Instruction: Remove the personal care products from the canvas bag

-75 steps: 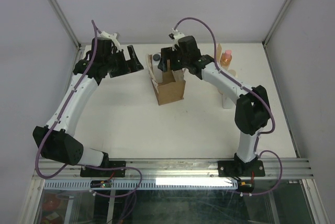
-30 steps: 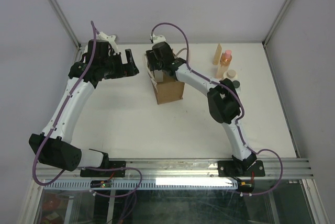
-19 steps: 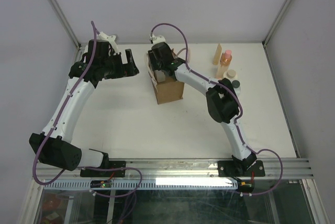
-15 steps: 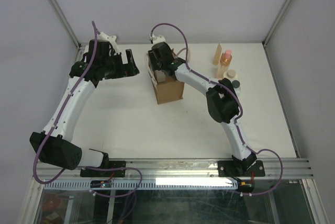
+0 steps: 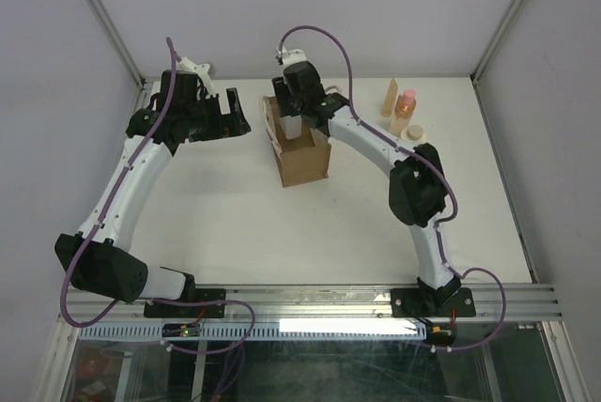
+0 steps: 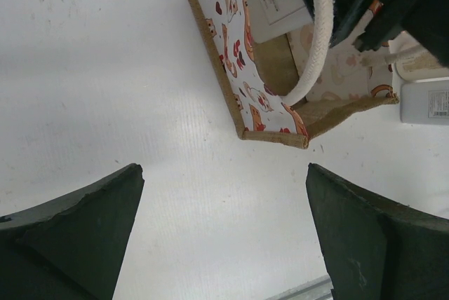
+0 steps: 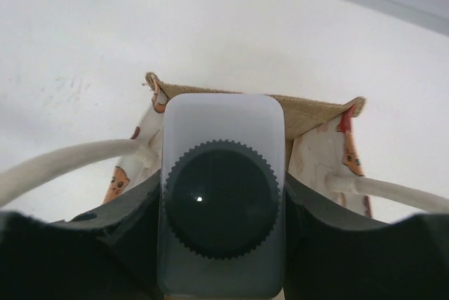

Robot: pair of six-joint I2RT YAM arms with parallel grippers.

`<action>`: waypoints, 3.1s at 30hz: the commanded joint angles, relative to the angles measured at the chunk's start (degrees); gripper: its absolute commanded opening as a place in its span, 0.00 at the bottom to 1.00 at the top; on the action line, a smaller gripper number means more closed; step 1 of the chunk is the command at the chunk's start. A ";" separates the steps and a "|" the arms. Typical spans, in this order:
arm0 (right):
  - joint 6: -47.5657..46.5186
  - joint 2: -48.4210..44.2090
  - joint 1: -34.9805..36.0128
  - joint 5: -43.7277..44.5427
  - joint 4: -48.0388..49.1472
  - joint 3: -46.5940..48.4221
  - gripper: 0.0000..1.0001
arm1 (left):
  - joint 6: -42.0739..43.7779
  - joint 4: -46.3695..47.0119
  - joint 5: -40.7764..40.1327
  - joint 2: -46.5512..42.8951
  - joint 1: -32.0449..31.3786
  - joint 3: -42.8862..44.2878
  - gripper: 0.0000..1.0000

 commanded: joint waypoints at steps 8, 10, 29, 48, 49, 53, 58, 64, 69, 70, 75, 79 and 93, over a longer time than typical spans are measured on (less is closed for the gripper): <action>-0.60 -23.55 -1.53 -1.84 9.50 -4.73 0.00 | -1.96 2.94 2.23 0.21 0.48 1.43 0.99; -0.29 -27.17 -1.94 -2.27 8.92 -7.00 0.00 | -2.52 3.21 2.93 0.42 0.48 1.19 0.99; 0.46 -61.53 -3.55 5.67 -4.11 -39.74 0.00 | -8.62 7.49 7.21 1.23 -0.01 -2.73 0.99; 8.60 -79.56 -12.63 11.09 2.72 -74.76 0.00 | -13.15 8.22 4.88 -2.94 -1.67 -5.93 0.99; 7.94 -80.06 -13.02 12.06 2.80 -75.43 0.00 | -13.33 8.23 4.79 -3.10 -1.74 -6.01 0.99; 7.38 -81.69 -15.36 15.85 3.92 -77.96 0.00 | -13.87 8.23 4.45 -3.18 -1.97 -6.16 0.99; 7.23 -82.29 -17.71 16.00 6.07 -80.18 0.00 | -14.12 8.23 4.05 -3.00 -2.20 -5.66 0.99; 7.23 -81.26 -19.78 15.03 7.85 -81.29 0.00 | -14.43 8.21 3.32 -2.70 -2.20 -5.08 0.99; 6.53 -80.90 -20.32 14.74 8.01 -81.78 0.04 | -14.49 8.15 2.41 -2.48 -2.13 -4.40 0.99; 6.52 -80.90 -20.44 14.77 7.68 -81.66 0.08 | -14.63 8.04 2.40 -2.41 -2.13 -4.15 0.99; 6.56 -80.97 -20.55 12.72 5.17 -80.21 0.45 | -15.02 5.16 -0.04 -3.70 -2.12 -3.43 0.99; 5.29 -82.01 -20.56 11.25 4.25 -79.14 0.74 | -13.32 4.80 -0.98 -5.77 -2.11 -5.35 0.99; -3.47 -84.54 -20.56 -3.51 -10.66 -54.27 0.99 | -11.44 2.84 -6.26 -10.74 -2.13 -1.79 0.99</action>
